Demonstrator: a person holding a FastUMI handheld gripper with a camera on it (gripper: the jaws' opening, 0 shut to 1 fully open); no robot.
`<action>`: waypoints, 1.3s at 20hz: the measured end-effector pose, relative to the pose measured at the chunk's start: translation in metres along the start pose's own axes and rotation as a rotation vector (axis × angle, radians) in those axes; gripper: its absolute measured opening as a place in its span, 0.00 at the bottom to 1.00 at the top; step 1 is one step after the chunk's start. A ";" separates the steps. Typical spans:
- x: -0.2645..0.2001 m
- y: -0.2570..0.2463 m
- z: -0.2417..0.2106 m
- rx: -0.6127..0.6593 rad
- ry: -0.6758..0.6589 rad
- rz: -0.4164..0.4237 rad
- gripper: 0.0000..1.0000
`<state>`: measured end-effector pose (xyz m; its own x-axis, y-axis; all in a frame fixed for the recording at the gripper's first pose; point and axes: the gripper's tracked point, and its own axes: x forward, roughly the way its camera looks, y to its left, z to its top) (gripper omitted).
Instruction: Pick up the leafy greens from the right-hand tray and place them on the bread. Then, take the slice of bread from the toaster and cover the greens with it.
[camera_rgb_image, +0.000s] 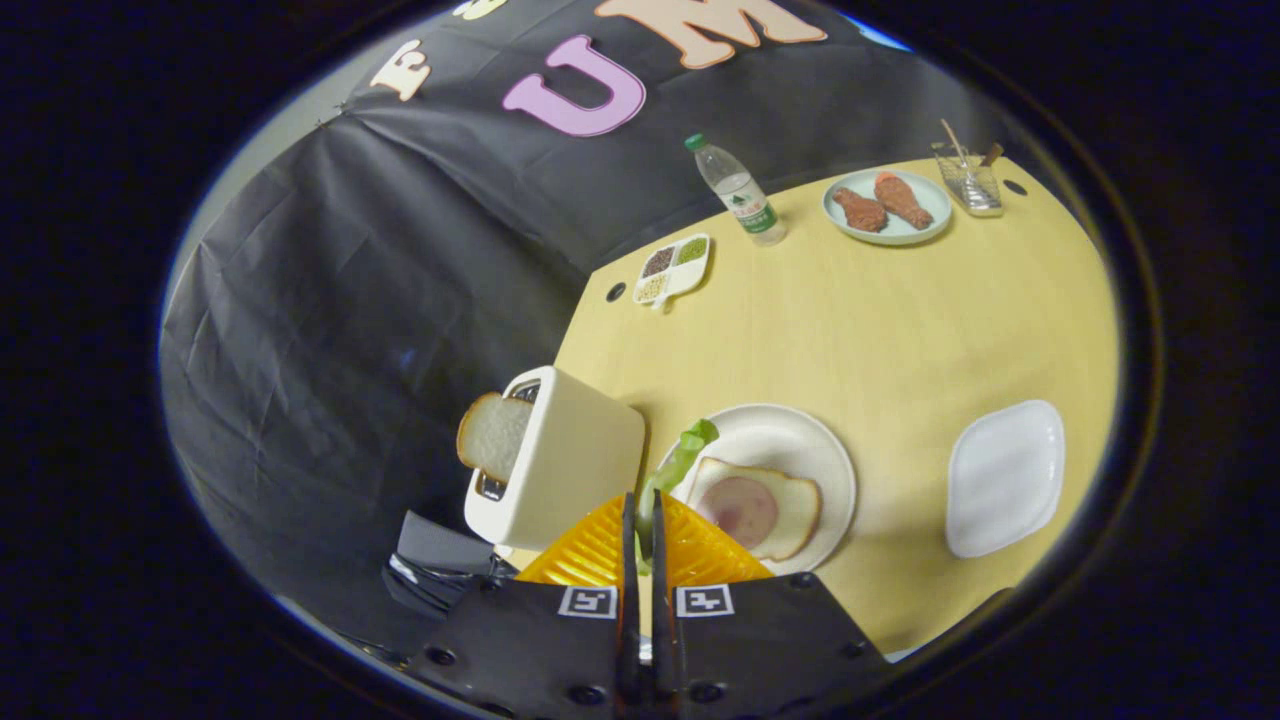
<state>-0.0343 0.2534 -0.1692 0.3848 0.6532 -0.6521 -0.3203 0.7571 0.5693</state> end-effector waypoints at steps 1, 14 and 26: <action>0.008 0.004 0.000 0.022 -0.004 0.004 0.08; 0.055 -0.079 -0.061 0.053 0.064 -0.314 0.08; 0.033 -0.119 -0.065 -0.166 0.071 -0.531 0.45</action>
<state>-0.0399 0.1860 -0.2912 0.4727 0.1763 -0.8634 -0.2326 0.9700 0.0708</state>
